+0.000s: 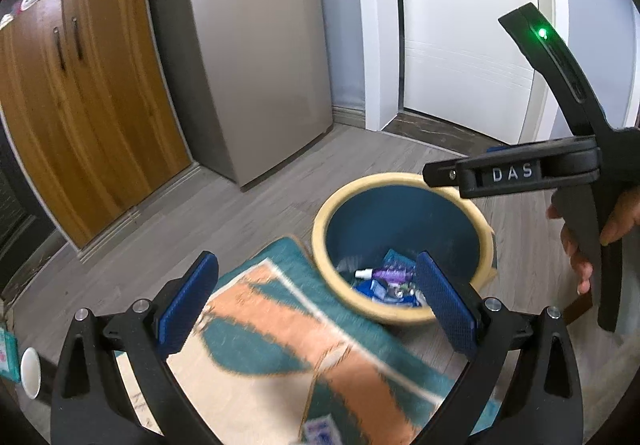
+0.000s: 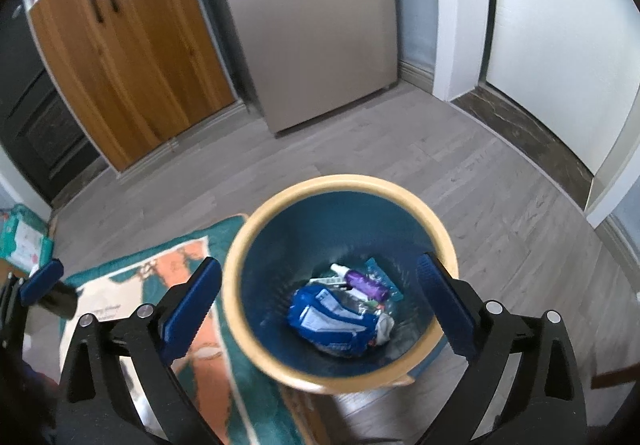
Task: Collect trash
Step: 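Move both open grippers back over the mat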
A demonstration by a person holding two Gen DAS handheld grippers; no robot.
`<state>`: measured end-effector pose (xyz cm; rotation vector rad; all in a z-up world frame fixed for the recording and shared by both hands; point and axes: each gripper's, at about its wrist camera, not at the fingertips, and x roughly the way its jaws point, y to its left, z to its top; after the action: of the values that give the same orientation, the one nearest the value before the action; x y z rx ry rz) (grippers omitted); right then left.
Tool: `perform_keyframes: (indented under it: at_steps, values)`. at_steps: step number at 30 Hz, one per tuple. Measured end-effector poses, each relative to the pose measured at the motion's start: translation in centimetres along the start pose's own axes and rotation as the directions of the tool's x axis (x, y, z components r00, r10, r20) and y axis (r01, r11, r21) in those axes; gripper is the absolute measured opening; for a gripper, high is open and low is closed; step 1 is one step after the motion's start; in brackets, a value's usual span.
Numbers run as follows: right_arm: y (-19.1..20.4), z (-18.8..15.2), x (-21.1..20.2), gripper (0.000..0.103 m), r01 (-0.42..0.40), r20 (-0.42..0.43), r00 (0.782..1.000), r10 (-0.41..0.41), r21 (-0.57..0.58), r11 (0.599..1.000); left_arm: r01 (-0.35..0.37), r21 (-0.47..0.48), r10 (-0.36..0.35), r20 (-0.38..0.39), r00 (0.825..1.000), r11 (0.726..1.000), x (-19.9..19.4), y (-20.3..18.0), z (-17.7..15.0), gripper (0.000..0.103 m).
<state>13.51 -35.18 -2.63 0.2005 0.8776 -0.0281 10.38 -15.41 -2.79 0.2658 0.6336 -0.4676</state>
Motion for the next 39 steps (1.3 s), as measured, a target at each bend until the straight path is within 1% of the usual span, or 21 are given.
perform_keyframes:
  at_steps: [4,7,10,13,14,17,21,23,27,28,31,32,33,36,39]
  values:
    - [2.2,-1.1,-1.5,0.098,-0.018,0.017,1.0,0.019,-0.03,0.999,-0.013,-0.015,0.013,0.01,1.0,1.0,-3.2,1.8,-1.7,0.097]
    - [3.8,-2.1,-1.8,0.098,-0.026,0.006,1.0,0.026,-0.067,0.997,-0.058,-0.038,0.058,-0.008,0.998,0.998,-5.2,3.5,-3.3,0.097]
    - [5.9,-3.4,-1.9,0.098,-0.035,-0.017,0.999,0.033,-0.116,0.993,-0.107,-0.093,0.105,-0.029,0.994,0.99,-7.0,5.8,-5.0,0.097]
    - [7.6,-4.6,-1.8,0.098,-0.047,-0.036,0.998,0.042,-0.127,0.991,-0.148,-0.164,0.143,-0.044,0.989,0.975,-8.9,8.3,-6.8,0.097]
    - [8.0,-4.9,-1.7,0.098,-0.055,-0.044,0.998,0.05,-0.119,0.991,-0.167,-0.192,0.159,-0.055,0.986,0.967,-9.6,9.4,-7.7,0.097]
    - [9.3,-6.0,-1.0,0.098,-0.089,-0.091,0.992,0.082,-0.077,0.993,-0.207,-0.232,0.191,-0.087,0.978,0.95,-10.7,11.5,-9.6,0.097]
    - [11.3,-7.5,0.1,0.098,-0.108,-0.149,0.984,0.096,-0.071,0.992,-0.294,-0.239,0.259,-0.167,0.951,0.926,-11.0,14.2,-12.6,0.097]
    - [12.4,-8.2,0.5,0.098,-0.109,-0.17,0.981,0.095,-0.077,0.991,-0.315,-0.264,0.263,-0.214,0.941,0.912,-11.1,15.6,-14.2,0.097]
    - [14.4,-9.5,1.4,0.098,-0.098,-0.208,0.975,0.075,-0.101,0.99,-0.351,-0.274,0.273,-0.285,0.919,0.896,-11.1,17.1,-16.6,0.097]
    - [15.2,-9.9,1.7,0.098,-0.096,-0.218,0.974,0.069,-0.114,0.989,-0.347,-0.287,0.258,-0.305,0.917,0.893,-11.0,17.5,-17.1,0.097]
    - [17.2,-10.8,2.3,0.098,-0.1,-0.246,0.968,0.06,-0.155,0.983,-0.312,-0.346,0.196,-0.331,0.923,0.885,-10.7,18.1,-18.1,0.097]
    - [17.9,-11.1,2.6,0.098,-0.105,-0.254,0.965,0.061,-0.164,0.981,-0.31,-0.355,0.188,-0.337,0.922,0.882,-10.6,18.1,-18.4,0.097]
    - [18.5,-11.4,2.7,0.098,-0.111,-0.263,0.963,0.063,-0.171,0.979,-0.317,-0.354,0.191,-0.348,0.918,0.88,-10.5,18.2,-18.7,0.097]
    - [20.8,-12.1,3.3,0.098,-0.13,-0.287,0.955,0.069,-0.198,0.971,-0.324,-0.313,0.206,-0.356,0.912,0.893,-10.6,17.9,-19.2,0.097]
    - [22.5,-12.8,4.1,0.098,-0.144,-0.309,0.948,0.073,-0.213,0.966,-0.301,-0.286,0.191,-0.356,0.915,0.91,-10.7,17.5,-19.9,0.097]
